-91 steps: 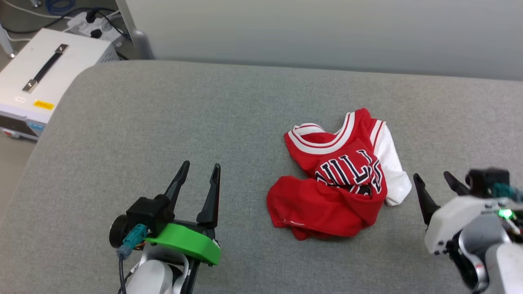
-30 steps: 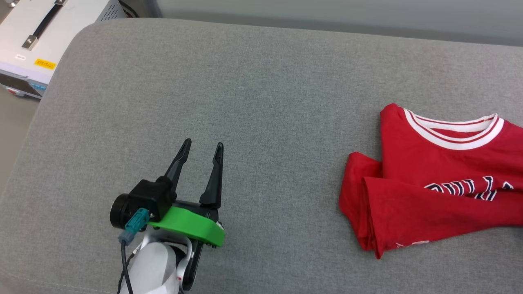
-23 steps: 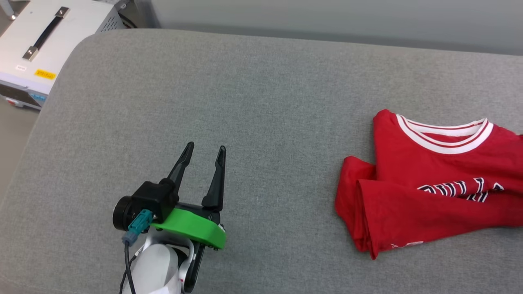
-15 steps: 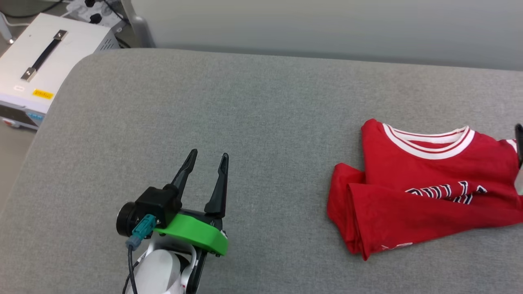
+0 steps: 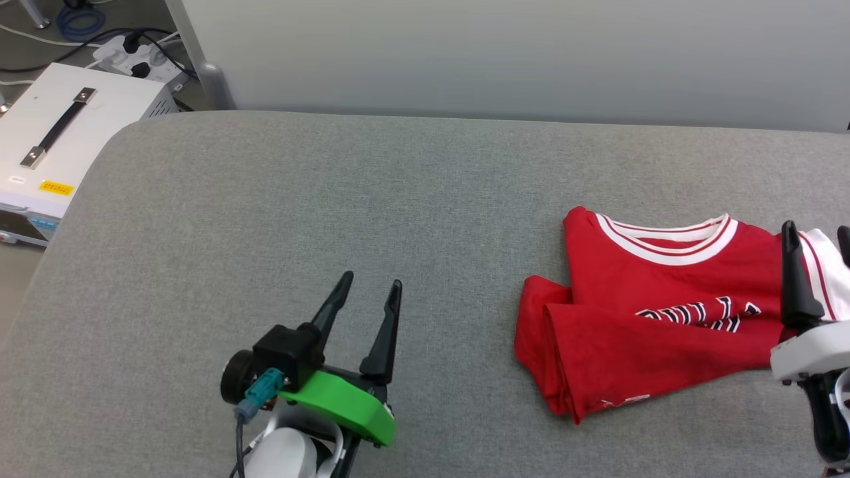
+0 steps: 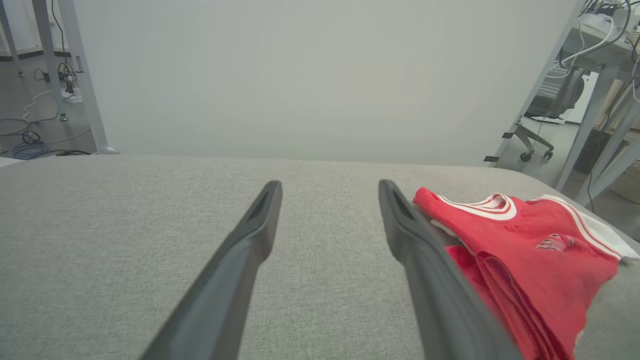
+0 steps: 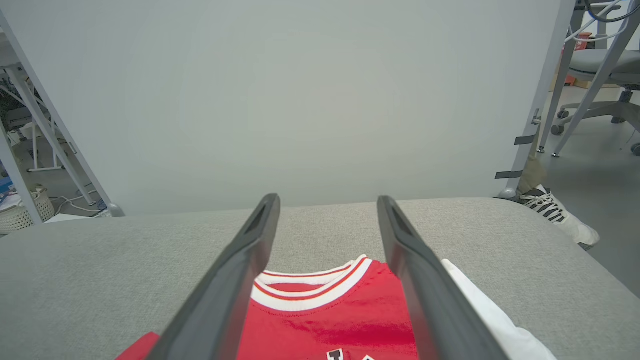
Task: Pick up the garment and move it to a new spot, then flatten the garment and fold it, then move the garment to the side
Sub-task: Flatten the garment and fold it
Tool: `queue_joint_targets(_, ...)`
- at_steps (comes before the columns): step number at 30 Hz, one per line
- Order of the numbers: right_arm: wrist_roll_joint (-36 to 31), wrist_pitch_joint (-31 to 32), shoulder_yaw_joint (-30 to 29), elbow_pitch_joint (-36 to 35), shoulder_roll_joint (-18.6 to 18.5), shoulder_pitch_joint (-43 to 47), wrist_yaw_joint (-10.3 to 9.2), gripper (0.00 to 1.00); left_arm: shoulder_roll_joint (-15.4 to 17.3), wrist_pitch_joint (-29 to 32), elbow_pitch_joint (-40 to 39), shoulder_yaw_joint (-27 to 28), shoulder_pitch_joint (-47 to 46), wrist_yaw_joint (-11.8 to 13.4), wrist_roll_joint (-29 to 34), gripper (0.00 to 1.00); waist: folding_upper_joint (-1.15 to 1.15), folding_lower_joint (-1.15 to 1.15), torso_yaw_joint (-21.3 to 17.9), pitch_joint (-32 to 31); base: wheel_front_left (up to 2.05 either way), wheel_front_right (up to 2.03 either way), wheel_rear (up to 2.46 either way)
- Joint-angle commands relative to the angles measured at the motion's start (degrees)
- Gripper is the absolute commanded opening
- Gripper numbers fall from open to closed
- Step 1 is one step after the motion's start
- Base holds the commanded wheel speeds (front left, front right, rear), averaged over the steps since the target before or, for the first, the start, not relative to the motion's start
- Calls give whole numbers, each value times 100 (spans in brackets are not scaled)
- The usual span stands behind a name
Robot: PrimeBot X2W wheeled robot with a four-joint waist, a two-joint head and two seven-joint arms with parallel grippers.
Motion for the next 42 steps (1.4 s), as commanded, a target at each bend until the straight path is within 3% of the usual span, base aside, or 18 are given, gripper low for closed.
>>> queue_joint_targets(1,-18,-43,-21,-132,74,129,-4,100,-9,-34,46,-74,78,-17,-52,100,0,0,-38,14,0,0,0)
queue_joint_targets(8,-165,79,-184,-529,271,326,-4,100,-10,156,211,-572,-466,-17,-242,100,0,0,-188,158,0,0,0)
queue_joint_targets(14,-291,208,-265,-750,392,321,-4,100,-10,1733,500,-1300,-1369,68,-619,100,0,0,-431,342,0,0,0)
queue_joint_targets(22,-396,278,-133,-885,489,265,-4,100,-10,3850,1006,-2004,-2544,530,-1081,100,0,0,-842,717,0,0,0)
queue_joint_targets(28,-425,218,-51,-850,538,224,-4,100,-10,4265,1508,-2289,-3028,667,-1011,100,0,0,-1060,950,0,0,0)
queue_joint_targets(36,-423,108,88,-733,590,150,-4,100,-10,4058,2247,-2546,-3262,785,-1069,100,0,0,-1254,1151,0,0,0)
queue_joint_targets(40,-420,51,96,-681,604,131,-4,100,-10,4010,2608,-2717,-3292,728,-1165,100,0,0,-1273,1203,0,0,0)
queue_joint_targets(41,-422,41,91,-673,605,131,-4,100,-10,4025,2678,-2753,-3285,693,-1203,12,0,0,-1268,1206,0,0,0)
queue_joint_targets(42,-424,35,81,-664,606,133,-4,100,-10,4022,2742,-2782,-3270,651,-1264,0,0,0,-1255,1206,0,0,0)
